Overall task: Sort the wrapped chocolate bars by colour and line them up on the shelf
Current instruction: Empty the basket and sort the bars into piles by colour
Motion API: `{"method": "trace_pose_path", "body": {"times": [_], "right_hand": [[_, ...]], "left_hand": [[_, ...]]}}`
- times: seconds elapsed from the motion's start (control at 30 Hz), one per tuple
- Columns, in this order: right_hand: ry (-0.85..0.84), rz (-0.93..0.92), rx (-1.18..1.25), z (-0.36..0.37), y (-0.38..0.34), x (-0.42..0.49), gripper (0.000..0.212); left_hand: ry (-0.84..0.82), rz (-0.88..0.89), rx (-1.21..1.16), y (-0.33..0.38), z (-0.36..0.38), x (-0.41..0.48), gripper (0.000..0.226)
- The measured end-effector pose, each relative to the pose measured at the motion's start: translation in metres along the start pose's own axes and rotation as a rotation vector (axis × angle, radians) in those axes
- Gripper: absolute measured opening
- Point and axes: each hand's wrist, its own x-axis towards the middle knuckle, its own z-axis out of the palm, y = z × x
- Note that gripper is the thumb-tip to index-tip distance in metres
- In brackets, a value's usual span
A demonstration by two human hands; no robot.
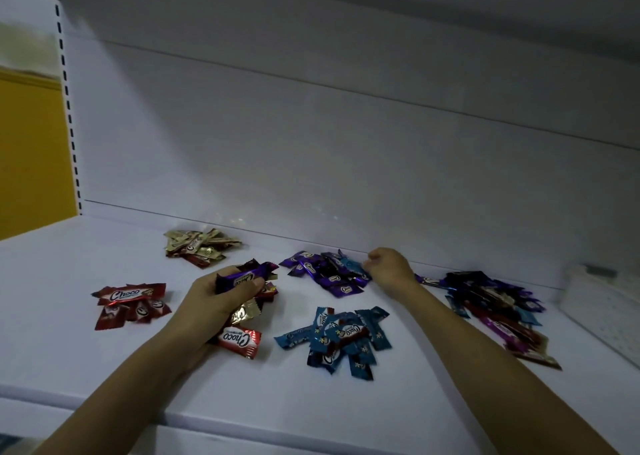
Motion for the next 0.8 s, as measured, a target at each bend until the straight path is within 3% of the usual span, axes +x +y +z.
{"method": "trace_pose_path", "body": {"times": [0.07,0.2,0.33,0.43,0.53,0.6,0.73,0.8], "right_hand": [[0.005,-0.041,-0.186,0.004,-0.002,-0.001,0.028],[0.051,-0.063,-0.190,0.001,-0.009,-0.002,0.006],[0.082,-0.063,0.244,-0.024,-0.023,-0.008,0.006],[-0.202,-0.170,0.427,-0.041,-0.034,-0.038,0.006],[-0.495,-0.249,0.327,-0.042,-0.034,-0.075,0.009],[-0.574,-0.280,0.193,-0.038,-0.031,-0.090,0.007],[-0.338,-0.376,0.184,-0.030,-0.037,-0.099,0.011],[-0.367,-0.430,0.318,-0.030,-0.054,-0.103,0.007]], "left_hand": [[-0.012,0.001,0.000,0.000,0.001,-0.001,0.033],[-0.019,0.002,0.003,0.000,0.000,-0.002,0.030],[-0.019,0.017,0.031,-0.001,0.000,-0.003,0.025],[-0.025,0.033,0.051,-0.001,0.001,-0.006,0.034],[-0.038,0.050,0.075,-0.002,0.003,-0.007,0.029],[-0.060,0.053,0.120,-0.004,0.004,-0.008,0.029],[-0.124,0.108,0.220,-0.005,0.003,-0.009,0.044],[-0.144,0.125,0.233,-0.004,0.003,-0.010,0.047]]}}
